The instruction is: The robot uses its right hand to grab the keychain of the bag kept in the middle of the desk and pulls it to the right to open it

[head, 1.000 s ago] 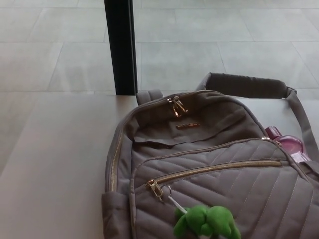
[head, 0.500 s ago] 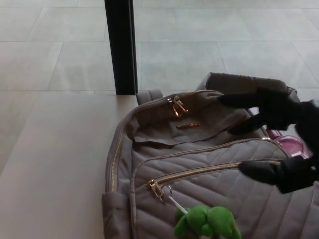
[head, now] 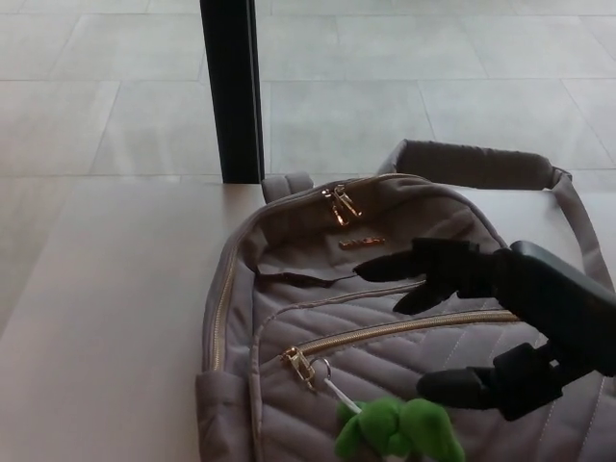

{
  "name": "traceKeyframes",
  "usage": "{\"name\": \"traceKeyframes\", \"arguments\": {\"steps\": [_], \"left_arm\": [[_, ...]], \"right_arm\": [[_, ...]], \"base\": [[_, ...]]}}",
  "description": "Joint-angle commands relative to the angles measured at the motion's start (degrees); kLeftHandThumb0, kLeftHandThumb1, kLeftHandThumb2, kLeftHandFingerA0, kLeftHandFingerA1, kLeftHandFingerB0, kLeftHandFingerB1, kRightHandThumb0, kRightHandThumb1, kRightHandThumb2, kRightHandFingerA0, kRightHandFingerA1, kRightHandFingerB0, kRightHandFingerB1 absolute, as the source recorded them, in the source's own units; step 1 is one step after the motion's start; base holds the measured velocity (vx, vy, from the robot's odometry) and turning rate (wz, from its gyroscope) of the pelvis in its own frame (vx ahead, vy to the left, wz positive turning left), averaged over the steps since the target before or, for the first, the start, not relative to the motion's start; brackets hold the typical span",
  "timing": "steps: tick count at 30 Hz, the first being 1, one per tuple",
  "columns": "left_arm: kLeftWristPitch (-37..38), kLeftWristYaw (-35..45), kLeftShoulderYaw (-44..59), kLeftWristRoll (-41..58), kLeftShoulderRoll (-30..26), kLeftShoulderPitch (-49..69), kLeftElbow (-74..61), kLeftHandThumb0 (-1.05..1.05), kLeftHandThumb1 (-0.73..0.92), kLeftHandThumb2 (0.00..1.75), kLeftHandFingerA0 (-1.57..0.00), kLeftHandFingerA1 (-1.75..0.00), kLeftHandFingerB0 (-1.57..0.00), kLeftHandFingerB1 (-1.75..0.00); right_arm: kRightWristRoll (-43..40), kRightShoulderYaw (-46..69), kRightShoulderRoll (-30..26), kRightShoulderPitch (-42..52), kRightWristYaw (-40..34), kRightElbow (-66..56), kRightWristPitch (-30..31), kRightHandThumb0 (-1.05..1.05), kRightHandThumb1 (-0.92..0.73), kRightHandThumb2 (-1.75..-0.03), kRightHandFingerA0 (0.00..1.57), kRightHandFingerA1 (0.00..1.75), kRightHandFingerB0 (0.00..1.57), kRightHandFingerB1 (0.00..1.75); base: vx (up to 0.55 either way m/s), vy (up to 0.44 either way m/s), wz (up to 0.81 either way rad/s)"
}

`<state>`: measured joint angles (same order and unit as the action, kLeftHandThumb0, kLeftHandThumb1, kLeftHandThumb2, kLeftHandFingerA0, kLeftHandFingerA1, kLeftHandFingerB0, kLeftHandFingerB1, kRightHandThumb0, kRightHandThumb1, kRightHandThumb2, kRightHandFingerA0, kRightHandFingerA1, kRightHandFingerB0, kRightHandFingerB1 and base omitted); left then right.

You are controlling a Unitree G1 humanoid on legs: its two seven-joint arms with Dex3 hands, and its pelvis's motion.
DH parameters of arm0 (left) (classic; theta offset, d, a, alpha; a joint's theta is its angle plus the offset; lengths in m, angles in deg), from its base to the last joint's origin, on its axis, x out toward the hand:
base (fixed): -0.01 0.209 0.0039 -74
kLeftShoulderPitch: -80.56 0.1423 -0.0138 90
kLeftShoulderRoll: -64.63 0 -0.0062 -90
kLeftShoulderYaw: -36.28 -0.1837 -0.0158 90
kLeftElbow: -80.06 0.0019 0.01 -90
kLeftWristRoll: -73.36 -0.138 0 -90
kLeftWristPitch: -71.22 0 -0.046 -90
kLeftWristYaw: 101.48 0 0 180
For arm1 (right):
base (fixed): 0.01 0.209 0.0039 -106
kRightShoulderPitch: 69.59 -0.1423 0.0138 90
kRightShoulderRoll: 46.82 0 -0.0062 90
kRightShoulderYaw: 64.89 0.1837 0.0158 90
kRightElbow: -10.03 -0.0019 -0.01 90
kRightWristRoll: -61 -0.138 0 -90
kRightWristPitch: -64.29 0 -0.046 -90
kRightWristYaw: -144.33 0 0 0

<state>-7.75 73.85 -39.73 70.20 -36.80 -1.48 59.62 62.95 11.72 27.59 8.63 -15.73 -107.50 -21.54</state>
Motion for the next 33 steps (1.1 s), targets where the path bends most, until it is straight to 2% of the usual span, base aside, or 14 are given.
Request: {"name": "traceKeyframes", "arguments": {"steps": [1, 7, 16, 17, 21, 22, 24, 25, 27, 28, 30, 31, 32, 33], "left_arm": [[1.72, -0.61, 0.01, 0.33, -1.55, 0.48, -0.21, -0.50, 0.44, 0.54, -0.43, -0.55, -0.65, -0.45], [2.01, -1.04, -1.08, -0.61, -2.07, 0.14, 0.89, -0.54, 0.45, 0.54, -0.45, -0.53, -0.66, -0.45], [1.66, -0.28, 0.17, 1.18, -1.93, 0.68, -0.06, -0.52, 0.45, 0.54, -0.46, -0.55, -0.65, -0.45], [1.98, -0.70, -0.17, 0.65, -1.99, 0.62, 0.27, -0.54, 0.35, 0.80, -0.44, -0.61, -0.62, -0.59], [2.67, -1.33, -1.09, -0.28, -2.17, 1.00, 0.06, -0.56, 0.36, 0.76, -0.42, -0.61, -0.60, -0.57], [2.15, -1.75, -0.85, 0.01, -2.03, 0.80, 0.35, -0.54, 0.45, 0.54, -0.45, -0.53, -0.68, -0.45], [2.23, -1.57, -1.00, -0.06, -2.13, 0.80, 0.32, -0.56, 0.43, 0.56, -0.47, -0.53, -0.67, -0.47], [2.19, -1.52, -1.36, -0.42, -2.28, 0.76, 0.33, -0.55, 0.47, 0.53, -0.45, -0.53, -0.67, -0.44], [2.15, -1.54, -1.78, -0.66, -2.42, 0.80, 0.35, -0.55, 0.47, 0.53, -0.45, -0.53, -0.67, -0.44], [2.38, -1.16, -1.13, 0.17, -2.36, 0.77, 0.32, -0.52, 0.47, 0.54, -0.44, -0.57, -0.68, -0.45], [2.29, -1.04, -0.76, 0.68, -2.19, 0.99, -0.15, -0.54, 0.46, 0.54, -0.41, -0.57, -0.67, -0.45], [1.97, -0.78, -0.21, 1.28, -2.00, 0.89, -0.17, -0.54, 0.46, 0.54, -0.41, -0.55, -0.67, -0.45], [1.96, -0.76, -0.15, 1.24, -1.99, 0.90, -0.20, -0.54, 0.46, 0.54, -0.41, -0.55, -0.67, -0.45], [2.30, -0.86, -0.70, 0.53, -2.24, 0.68, -0.04, -0.54, 0.47, 0.55, -0.41, -0.56, -0.66, -0.45]], "right_arm": [[0.97, 1.06, -0.23, 1.40, 2.54, 1.03, -2.73, -0.81, -0.60, -0.59, 0.60, 0.62, 0.41, 0.38], [0.98, 1.76, 0.22, 2.42, 3.47, -0.39, -3.28, -0.82, -0.60, -0.59, 0.61, 0.60, 0.43, 0.36], [-0.56, 3.49, -1.37, 3.31, 7.25, -8.42, 1.95, -0.78, -0.57, -0.58, 0.61, 0.61, 0.44, 0.37], [-0.95, 4.12, -1.90, 3.51, 8.01, -8.63, 1.68, -0.78, -0.59, -0.59, 0.59, 0.59, 0.43, 0.37], [-2.12, 6.20, -3.42, 4.38, 9.93, -8.30, 1.78, -0.81, -0.60, -0.59, 0.60, 0.59, 0.42, 0.36], [-2.80, 7.15, -4.02, 4.82, 10.60, -8.03, 2.14, -0.81, -0.61, -0.59, 0.58, 0.57, 0.42, 0.35], [-2.77, 7.91, -4.46, 5.26, 11.05, -7.67, 2.10, -0.82, -0.60, -0.59, 0.57, 0.54, 0.42, 0.34], [-2.55, 8.30, -4.63, 5.43, 11.17, -7.43, 2.02, -0.82, -0.46, -0.90, 0.50, 0.62, 0.35, 0.45], [-2.64, 8.66, -4.69, 5.66, 11.45, -7.20, 1.92, -0.82, -0.46, -0.90, 0.50, 0.62, 0.35, 0.45], [-1.59, 9.07, -5.49, 5.84, 11.59, -7.15, 2.16, -0.84, -0.57, -0.59, 0.55, 0.56, 0.41, 0.33], [-1.61, 9.39, -5.62, 6.12, 11.71, -6.89, 1.95, -0.82, -0.53, -0.57, 0.53, 0.56, 0.41, 0.33], [-0.50, 9.43, -6.01, 6.53, 11.53, -7.20, 2.27, -0.89, -0.44, -0.85, 0.50, 0.61, 0.38, 0.42], [-0.48, 9.47, -5.97, 6.54, 11.59, -7.21, 2.27, -0.89, -0.44, -0.85, 0.50, 0.61, 0.38, 0.42], [0.21, 9.50, -6.27, 6.74, 11.53, -8.03, 3.17, -0.84, -0.39, -0.69, 0.49, 0.58, 0.39, 0.38]], "base": [[0.00, 0.000, 0.00], [0.00, 0.000, 0.00], [0.00, 0.000, 0.00], [0.00, 0.000, 0.00], [0.00, 0.000, 0.00], [0.00, 0.000, 0.00], [0.00, 0.000, 0.00], [0.00, 0.000, 0.00], [0.00, 0.000, 0.00], [0.00, 0.000, 0.00], [0.00, 0.000, 0.00], [0.00, 0.000, 0.00], [0.00, 0.000, 0.00], [0.00, 0.000, 0.00]]}}
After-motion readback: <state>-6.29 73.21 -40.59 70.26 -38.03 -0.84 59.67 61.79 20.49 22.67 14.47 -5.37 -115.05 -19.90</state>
